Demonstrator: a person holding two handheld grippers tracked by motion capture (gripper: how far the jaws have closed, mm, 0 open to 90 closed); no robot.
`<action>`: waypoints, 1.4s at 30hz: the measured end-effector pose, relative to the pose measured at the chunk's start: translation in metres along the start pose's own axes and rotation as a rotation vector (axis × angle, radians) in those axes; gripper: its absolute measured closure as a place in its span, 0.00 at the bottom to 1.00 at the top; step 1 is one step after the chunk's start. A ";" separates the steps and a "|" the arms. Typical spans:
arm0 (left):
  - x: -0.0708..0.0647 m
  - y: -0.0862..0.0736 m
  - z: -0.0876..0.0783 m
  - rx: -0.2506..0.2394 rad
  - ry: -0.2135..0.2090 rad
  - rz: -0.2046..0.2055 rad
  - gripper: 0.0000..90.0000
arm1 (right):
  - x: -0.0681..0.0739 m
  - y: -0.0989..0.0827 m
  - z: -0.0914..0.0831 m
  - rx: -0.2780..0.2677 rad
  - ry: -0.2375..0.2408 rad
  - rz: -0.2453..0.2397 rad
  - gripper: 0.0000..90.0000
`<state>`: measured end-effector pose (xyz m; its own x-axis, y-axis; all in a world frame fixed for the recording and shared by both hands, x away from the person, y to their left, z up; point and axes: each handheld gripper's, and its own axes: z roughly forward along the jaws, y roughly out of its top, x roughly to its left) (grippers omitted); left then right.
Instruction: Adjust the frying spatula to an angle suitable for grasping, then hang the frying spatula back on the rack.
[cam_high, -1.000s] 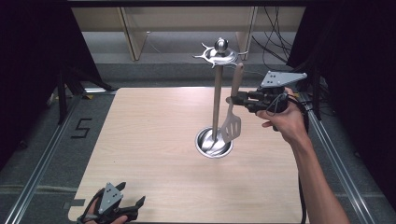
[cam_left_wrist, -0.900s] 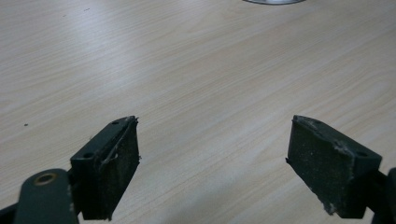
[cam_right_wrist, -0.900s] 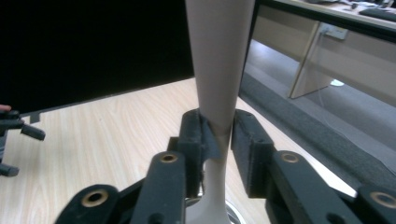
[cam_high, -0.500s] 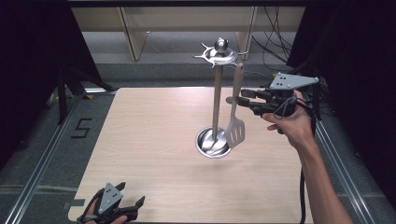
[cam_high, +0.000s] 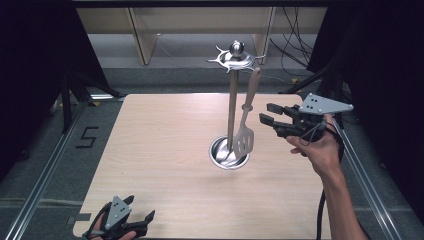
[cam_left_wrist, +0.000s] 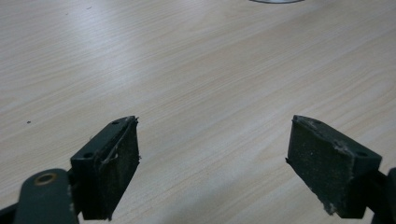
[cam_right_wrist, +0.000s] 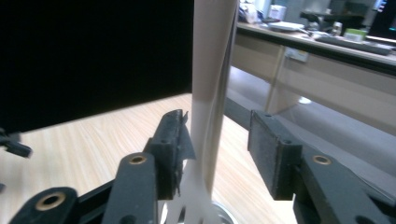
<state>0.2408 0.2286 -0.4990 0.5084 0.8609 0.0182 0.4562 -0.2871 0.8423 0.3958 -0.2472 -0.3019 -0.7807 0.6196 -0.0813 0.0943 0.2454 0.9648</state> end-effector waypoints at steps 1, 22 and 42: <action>0.000 0.000 0.000 -0.006 -0.001 -0.004 0.18 | 0.003 -0.006 -0.001 0.029 -0.014 -0.015 0.60; -0.001 0.003 0.003 0.006 -0.010 0.000 0.18 | 0.011 -0.058 -0.016 0.111 -0.064 -0.014 0.54; -0.002 0.005 0.003 -0.001 -0.021 0.016 0.18 | 0.018 -0.126 -0.019 0.275 -0.047 0.107 0.47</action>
<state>0.2445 0.2236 -0.4964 0.5310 0.8472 0.0199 0.4472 -0.3000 0.8426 0.3576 -0.2810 -0.4203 -0.7284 0.6851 -0.0007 0.3434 0.3660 0.8649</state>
